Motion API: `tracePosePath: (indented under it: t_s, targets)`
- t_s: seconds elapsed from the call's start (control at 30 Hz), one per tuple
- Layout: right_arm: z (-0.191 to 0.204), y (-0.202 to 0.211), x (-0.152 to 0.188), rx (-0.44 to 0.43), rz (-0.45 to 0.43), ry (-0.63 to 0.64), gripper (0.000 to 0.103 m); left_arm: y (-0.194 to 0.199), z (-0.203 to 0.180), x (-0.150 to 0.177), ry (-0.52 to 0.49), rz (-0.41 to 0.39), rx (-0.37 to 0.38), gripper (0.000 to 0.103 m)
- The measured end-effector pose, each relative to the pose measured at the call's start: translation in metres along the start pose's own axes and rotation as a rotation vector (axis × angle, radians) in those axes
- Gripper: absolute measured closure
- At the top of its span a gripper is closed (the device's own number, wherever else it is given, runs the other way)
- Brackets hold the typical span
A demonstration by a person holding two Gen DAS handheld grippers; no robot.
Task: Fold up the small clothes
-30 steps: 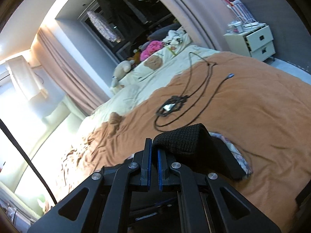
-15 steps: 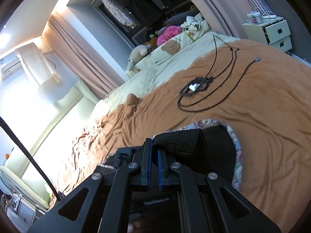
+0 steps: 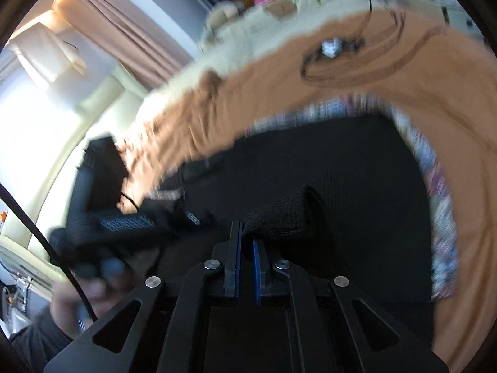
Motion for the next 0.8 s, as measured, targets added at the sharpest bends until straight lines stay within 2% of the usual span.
tracePosePath:
  t_s: [0.03,0.07,0.13,0.3,0.4,0.57,0.7,0.8]
  targets:
    - [-0.003,-0.003,0.0,0.042,-0.012,-0.033,0.078,0.005,0.001,0.001,-0.004,-0.006,-0.006,0.084]
    - [-0.006,-0.002,0.001,0.039,0.002,-0.047,0.054,0.008,-0.001,-0.001,-0.006,-0.011,-0.01,0.084]
    - [-0.005,0.005,0.001,0.045,-0.006,-0.051,0.036,0.016,0.0,-0.001,-0.009,-0.019,-0.011,0.084]
    - [-0.003,0.039,0.005,0.063,-0.031,-0.046,0.036,0.031,-0.002,0.0,-0.036,-0.037,-0.018,0.084]
    - [-0.007,0.066,0.011,0.123,-0.067,-0.066,0.036,0.036,-0.012,0.006,-0.077,-0.04,-0.029,0.084]
    - [-0.025,0.113,0.018,0.206,-0.136,-0.114,0.036,0.029,-0.039,0.018,-0.167,-0.028,-0.034,0.084]
    - [-0.04,0.148,0.029,0.233,-0.203,-0.196,0.036,0.012,-0.064,0.028,-0.236,-0.01,-0.043,0.082]
    - [-0.046,0.164,0.029,0.307,-0.223,-0.205,0.036,-0.001,-0.083,0.036,-0.275,0.015,-0.045,0.082]
Point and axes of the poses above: each gripper's, at about its wrist camera, not at the fingertips, and y roughly against the way its jaws point, z to its left, x to its underside, the point moved 4 cm from there along -y, roughly the way its jaws point, and after that the axes turned 12 degrees about -x, right-handed, at the moved point
